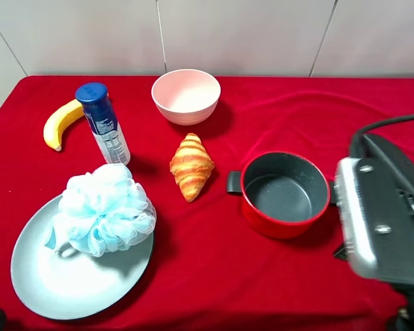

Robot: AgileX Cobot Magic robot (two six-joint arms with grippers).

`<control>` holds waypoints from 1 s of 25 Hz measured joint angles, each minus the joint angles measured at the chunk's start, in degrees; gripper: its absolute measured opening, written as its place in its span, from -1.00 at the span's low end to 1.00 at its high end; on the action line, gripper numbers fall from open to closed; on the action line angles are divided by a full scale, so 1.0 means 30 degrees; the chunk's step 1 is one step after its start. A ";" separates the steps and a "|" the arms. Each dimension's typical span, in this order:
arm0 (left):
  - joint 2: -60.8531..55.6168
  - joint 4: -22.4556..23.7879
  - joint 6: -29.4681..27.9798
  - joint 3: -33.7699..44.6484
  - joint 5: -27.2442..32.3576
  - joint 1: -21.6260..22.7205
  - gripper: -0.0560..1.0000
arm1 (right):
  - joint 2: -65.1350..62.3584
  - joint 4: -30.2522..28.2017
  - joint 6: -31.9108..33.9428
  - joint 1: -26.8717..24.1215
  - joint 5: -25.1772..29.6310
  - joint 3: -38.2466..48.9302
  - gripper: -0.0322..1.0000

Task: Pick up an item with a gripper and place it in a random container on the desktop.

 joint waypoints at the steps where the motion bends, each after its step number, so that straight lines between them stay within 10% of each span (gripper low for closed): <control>1: 0.0000 0.0000 0.0000 0.0000 0.0000 0.0000 0.97 | -0.0532 0.0000 0.0000 0.0000 0.0011 -0.0002 0.41; 25: 0.0000 0.0000 0.0000 0.0000 0.0000 0.0000 0.97 | -1.3286 -0.2402 0.3151 0.0062 0.0106 0.0330 0.41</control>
